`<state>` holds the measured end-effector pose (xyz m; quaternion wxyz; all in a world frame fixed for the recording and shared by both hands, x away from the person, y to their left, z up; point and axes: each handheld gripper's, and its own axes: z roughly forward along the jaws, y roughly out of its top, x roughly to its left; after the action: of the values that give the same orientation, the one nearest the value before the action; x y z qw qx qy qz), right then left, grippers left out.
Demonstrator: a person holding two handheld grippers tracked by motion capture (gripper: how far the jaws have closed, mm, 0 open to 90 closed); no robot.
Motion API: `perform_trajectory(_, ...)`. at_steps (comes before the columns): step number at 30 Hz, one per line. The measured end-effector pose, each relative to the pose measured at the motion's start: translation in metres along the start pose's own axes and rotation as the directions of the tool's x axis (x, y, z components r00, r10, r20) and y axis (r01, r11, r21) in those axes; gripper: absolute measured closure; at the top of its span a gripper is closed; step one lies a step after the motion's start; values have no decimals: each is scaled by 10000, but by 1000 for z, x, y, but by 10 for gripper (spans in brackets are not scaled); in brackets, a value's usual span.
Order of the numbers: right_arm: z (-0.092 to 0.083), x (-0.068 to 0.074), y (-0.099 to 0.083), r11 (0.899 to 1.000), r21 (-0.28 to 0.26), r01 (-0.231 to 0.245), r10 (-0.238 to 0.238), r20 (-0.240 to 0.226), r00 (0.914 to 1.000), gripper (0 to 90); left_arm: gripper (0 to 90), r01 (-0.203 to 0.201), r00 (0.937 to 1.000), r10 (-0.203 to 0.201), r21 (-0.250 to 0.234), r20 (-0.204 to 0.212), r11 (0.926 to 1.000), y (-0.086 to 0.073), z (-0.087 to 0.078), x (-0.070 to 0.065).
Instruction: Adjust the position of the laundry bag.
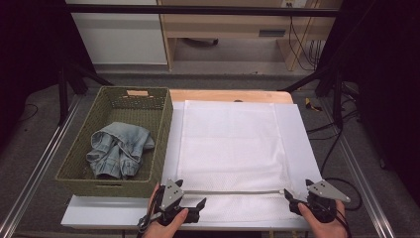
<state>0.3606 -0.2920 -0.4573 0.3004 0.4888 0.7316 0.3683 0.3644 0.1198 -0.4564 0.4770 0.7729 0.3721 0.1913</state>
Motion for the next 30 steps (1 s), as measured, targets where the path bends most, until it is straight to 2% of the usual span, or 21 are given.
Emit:
perform_trajectory(5,-2,-1,1,9999,-82,-114,114,72,9999,179,57,-12,10000,10,287,60,9996,-5,5,-1)
perform_trajectory(8,-5,-2,3,9993,-98,-356,359,293,9989,165,57,-40,10000,40,229,17,9997,-4,5,-2)
perform_trajectory(16,-9,-6,4,9986,-284,-451,463,456,9979,182,62,75,9999,-74,167,-75,9998,-4,4,1)
perform_trajectory(30,-15,-8,3,9977,-401,-547,554,180,9983,313,82,145,9993,-141,138,-338,9998,-5,3,0)
